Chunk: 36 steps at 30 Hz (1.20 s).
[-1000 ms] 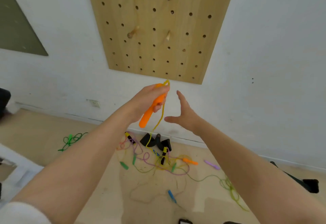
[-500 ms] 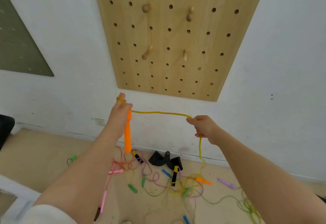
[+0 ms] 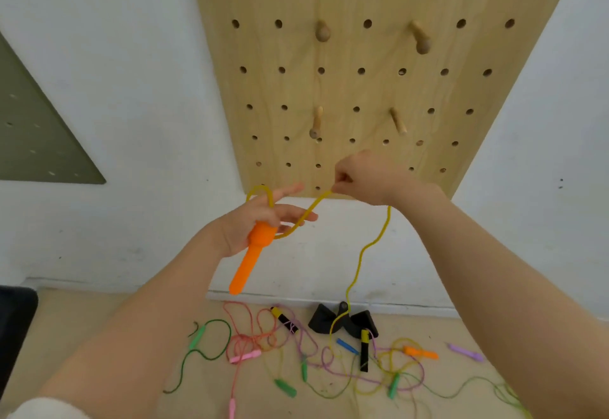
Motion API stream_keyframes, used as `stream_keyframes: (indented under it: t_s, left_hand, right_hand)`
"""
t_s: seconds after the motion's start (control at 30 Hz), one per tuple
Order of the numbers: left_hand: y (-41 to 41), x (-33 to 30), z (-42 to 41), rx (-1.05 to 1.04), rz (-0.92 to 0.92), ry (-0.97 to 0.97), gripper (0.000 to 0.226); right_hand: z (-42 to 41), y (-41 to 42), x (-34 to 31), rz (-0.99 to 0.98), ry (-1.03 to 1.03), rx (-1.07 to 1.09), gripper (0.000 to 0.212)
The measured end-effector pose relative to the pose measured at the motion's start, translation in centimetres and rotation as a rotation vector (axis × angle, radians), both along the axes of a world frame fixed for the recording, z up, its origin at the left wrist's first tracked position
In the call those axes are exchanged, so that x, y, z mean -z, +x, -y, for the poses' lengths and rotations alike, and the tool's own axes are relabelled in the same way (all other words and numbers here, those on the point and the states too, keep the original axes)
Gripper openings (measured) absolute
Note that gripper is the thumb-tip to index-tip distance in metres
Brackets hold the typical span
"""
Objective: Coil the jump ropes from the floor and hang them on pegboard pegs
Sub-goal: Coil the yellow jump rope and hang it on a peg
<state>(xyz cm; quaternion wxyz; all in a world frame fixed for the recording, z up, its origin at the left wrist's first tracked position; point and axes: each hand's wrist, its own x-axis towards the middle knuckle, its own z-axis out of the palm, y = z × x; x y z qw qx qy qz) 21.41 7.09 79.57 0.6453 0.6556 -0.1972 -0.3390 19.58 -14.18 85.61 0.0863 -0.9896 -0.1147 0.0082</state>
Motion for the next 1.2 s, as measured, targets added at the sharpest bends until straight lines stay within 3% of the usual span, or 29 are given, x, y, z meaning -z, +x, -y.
stream_keyframes:
  t_s: [0.13,0.23,0.37,0.53,0.67,0.73,0.83,0.97,1.07,1.2]
  left_hand:
    - [2.1,0.0,-1.4,0.129,-0.056,0.17,0.073]
    - [2.0,-0.3,0.2,0.15,-0.076,0.3,0.049]
    - [1.2,-1.0,3.3,-0.011,0.069,0.168,0.017]
    - [0.1,-1.3,5.5,-0.047,0.223,0.234,0.049]
    - [-0.6,-1.1,7.7,-0.053,0.122,0.188,0.047]
    - [-0.9,-0.6,8.6,-0.084,0.047,0.138,0.038]
    - [-1.1,0.0,9.7,-0.175,0.045,0.165,0.035]
    - [-1.5,0.3,10.7,-0.22,0.108,0.152,0.037]
    - [-1.9,-0.3,11.5,-0.248,0.043,-0.016,0.036]
    - [-2.7,-1.2,12.8,-0.32,-0.044,-0.186,0.032]
  right_hand:
    - [-0.6,-0.2,-1.1,0.05,0.033,-0.083,0.015]
    - [-1.9,-0.7,-0.8,0.006,0.081,-0.203,0.017]
    - [-2.4,-0.4,0.5,0.043,-0.035,-0.235,0.015]
    - [0.5,-0.4,1.5,0.113,0.159,-0.078,0.033]
    - [4.9,-0.5,3.2,-0.272,0.218,-0.065,0.021]
    - [7.4,-0.9,4.2,-0.453,0.399,-0.023,0.011]
    - [10.4,-1.4,5.2,-0.558,0.61,0.053,0.019]
    - [11.6,-1.6,4.2,-0.396,0.941,0.04,0.025]
    - [11.7,-1.3,2.4,-0.228,1.025,0.007,0.018]
    - [11.2,-1.2,2.5,-0.124,0.65,-0.08,0.022]
